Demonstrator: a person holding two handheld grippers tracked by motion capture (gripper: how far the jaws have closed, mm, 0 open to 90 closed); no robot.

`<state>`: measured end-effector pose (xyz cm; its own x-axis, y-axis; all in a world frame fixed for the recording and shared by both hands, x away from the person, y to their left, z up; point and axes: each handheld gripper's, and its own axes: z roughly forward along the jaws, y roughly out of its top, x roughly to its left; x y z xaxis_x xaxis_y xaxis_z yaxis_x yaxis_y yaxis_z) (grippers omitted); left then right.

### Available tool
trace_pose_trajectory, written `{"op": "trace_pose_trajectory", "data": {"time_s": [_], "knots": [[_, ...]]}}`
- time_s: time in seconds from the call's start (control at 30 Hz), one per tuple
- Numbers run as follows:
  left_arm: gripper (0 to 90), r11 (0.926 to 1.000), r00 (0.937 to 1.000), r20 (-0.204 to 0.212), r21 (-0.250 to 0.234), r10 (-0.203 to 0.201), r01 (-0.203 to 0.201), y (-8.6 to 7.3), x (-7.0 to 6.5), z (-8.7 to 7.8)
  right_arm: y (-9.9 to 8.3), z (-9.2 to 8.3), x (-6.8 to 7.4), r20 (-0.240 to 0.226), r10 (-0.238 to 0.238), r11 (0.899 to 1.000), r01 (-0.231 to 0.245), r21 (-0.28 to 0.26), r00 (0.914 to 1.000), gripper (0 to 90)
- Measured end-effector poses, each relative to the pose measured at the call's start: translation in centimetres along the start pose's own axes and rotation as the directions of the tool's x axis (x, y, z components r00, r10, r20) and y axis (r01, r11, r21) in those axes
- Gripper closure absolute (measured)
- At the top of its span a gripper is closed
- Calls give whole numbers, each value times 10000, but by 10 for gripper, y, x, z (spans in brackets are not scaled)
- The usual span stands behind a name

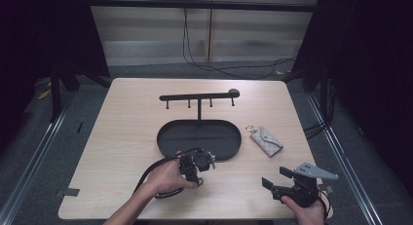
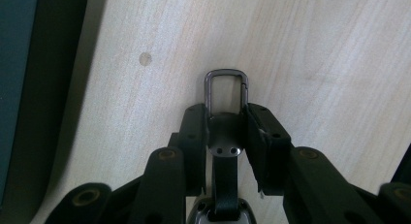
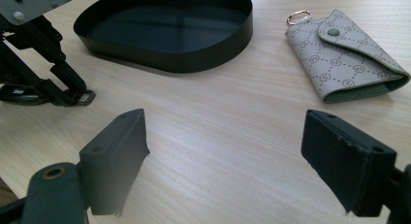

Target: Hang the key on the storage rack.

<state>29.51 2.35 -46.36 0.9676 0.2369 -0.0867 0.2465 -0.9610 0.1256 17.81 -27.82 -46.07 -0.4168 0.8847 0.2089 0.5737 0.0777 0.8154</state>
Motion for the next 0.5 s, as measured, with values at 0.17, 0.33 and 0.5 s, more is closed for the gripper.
{"op": "trace_pose_trajectory", "data": {"time_s": [0.17, 0.33, 0.5], "knots": [[701, 9990, 9993, -304, 383, 225, -213, 5, -5, 1, 0, 0, 1, 23, -94, 9999, 94, 37, 10000, 169], [703, 9980, 9991, -288, 569, 308, -292, 7, -5, 1, 0, 1, 1, 50, -96, 9999, 96, 48, 9999, 169], [704, 9969, 9995, -310, 788, 110, -85, 11, -5, 2, 0, 1, 2, 36, -113, 9999, 113, 102, 9999, 169]]}}
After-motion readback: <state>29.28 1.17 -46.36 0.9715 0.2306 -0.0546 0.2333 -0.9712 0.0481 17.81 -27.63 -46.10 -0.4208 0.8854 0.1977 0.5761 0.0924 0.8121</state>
